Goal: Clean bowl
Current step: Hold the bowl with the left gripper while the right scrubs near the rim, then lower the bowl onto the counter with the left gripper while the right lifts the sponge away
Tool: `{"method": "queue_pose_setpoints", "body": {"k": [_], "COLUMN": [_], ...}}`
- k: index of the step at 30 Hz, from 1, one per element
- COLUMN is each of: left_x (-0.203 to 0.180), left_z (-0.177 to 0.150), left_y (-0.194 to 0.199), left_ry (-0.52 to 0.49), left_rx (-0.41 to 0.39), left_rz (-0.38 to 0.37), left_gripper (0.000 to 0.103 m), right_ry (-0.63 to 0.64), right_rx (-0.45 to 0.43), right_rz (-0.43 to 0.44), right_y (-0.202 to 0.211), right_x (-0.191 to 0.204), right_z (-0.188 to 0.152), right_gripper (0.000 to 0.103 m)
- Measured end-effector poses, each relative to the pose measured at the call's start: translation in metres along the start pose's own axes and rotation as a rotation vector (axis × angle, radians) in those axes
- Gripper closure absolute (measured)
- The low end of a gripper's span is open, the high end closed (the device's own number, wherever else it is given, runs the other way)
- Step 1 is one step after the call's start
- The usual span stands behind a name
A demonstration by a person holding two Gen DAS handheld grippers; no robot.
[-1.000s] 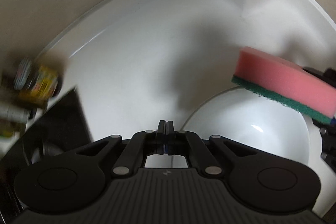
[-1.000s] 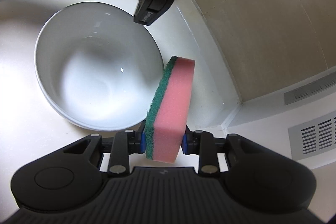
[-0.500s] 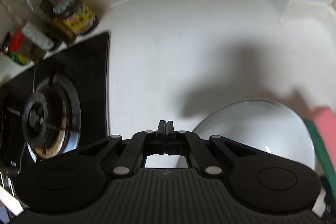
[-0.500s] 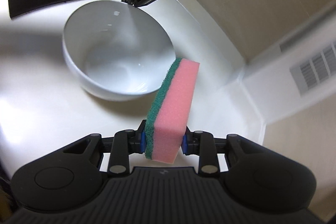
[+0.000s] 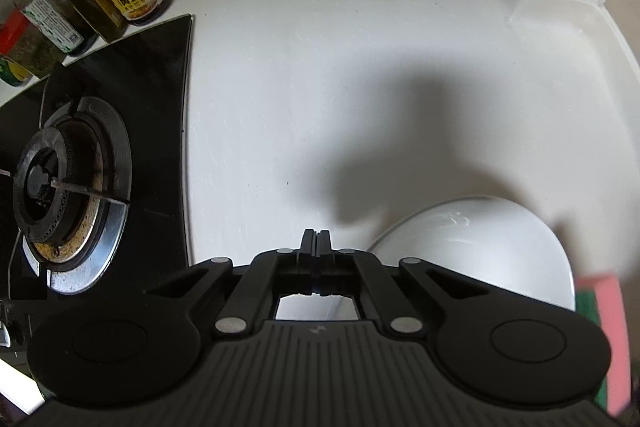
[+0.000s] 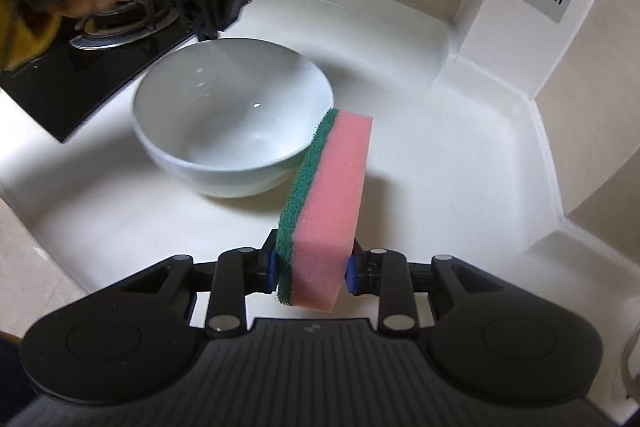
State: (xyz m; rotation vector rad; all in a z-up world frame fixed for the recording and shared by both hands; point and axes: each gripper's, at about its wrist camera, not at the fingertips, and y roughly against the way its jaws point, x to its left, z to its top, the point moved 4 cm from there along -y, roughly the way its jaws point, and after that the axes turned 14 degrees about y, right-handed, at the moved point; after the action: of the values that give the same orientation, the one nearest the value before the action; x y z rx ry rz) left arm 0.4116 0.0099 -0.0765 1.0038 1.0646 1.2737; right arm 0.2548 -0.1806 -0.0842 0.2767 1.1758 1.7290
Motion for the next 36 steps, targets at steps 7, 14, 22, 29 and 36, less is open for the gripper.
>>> {"method": "queue_pose_setpoints", "body": {"k": [7,14,22,29,36], "left_x": [0.012,0.001,-0.023,-0.019,-0.014], "left_z": [0.007,0.005,0.0,0.008,0.02], "left_y": [0.033,0.041,0.005,-0.025,0.024], "left_ry": [0.04,-0.172,-0.388,-0.225,-0.239], "left_rx": [-0.013,0.073,0.196,0.241,0.073], "left_rz": [-0.148,-0.205,-0.188,-0.26,-0.219], "left_gripper": [0.103,0.103,0.103,0.103,0.103], "right_ry": [0.088,0.079,0.054,0.079,0.125], "right_rx": [-0.065,-0.11,-0.091,-0.057,-0.066], "right_rz": [-0.028,0.016,0.068,0.1,0.09], "right_y": [-0.03,-0.032,-0.03,-0.028,-0.031], "right_x": [-0.029,-0.045,-0.041,-0.035,-0.042], "right_z": [0.036,0.049,0.031,0.018,0.033], "right_gripper": [0.077,0.077,0.077,0.077,0.077]}}
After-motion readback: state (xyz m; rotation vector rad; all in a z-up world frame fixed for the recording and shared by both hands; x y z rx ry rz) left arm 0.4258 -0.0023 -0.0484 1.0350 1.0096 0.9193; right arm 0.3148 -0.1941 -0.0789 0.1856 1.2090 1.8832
